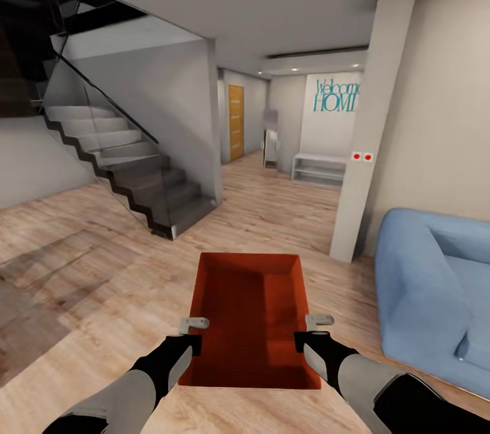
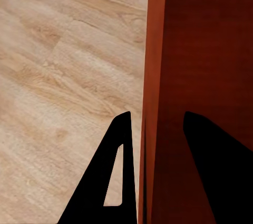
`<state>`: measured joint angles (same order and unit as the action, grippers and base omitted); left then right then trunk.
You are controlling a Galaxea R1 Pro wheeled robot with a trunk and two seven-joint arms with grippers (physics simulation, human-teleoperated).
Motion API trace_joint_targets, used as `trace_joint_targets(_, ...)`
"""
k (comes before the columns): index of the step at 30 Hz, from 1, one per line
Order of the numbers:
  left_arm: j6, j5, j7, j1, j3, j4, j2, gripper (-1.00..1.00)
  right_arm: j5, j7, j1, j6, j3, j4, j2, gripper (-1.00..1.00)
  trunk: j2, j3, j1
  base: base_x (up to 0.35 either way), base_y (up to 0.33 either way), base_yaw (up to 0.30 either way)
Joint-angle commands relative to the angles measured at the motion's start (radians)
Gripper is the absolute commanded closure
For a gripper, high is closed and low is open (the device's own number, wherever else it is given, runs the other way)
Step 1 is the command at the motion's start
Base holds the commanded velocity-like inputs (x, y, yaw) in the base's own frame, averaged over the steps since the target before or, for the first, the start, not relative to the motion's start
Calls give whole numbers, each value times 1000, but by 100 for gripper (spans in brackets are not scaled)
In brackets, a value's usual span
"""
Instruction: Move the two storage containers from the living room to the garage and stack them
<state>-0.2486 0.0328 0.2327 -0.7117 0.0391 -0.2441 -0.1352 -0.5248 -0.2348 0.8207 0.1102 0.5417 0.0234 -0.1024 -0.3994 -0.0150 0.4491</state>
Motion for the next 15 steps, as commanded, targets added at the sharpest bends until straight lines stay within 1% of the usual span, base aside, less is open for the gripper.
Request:
trace_joint_targets(1, -8, -7, 13, 0, -16, 2, -1, 100, 11, -44, 0, -46, 89, 3, -5, 100, -1, 0, 1, 322, 0, 0)
trace_joint_targets(15, -8, -7, 12, 0, -16, 2, -1, 100, 11, -44, 0, -46, 89, 3, -5, 100, -1, 0, 1, 322, 0, 0)
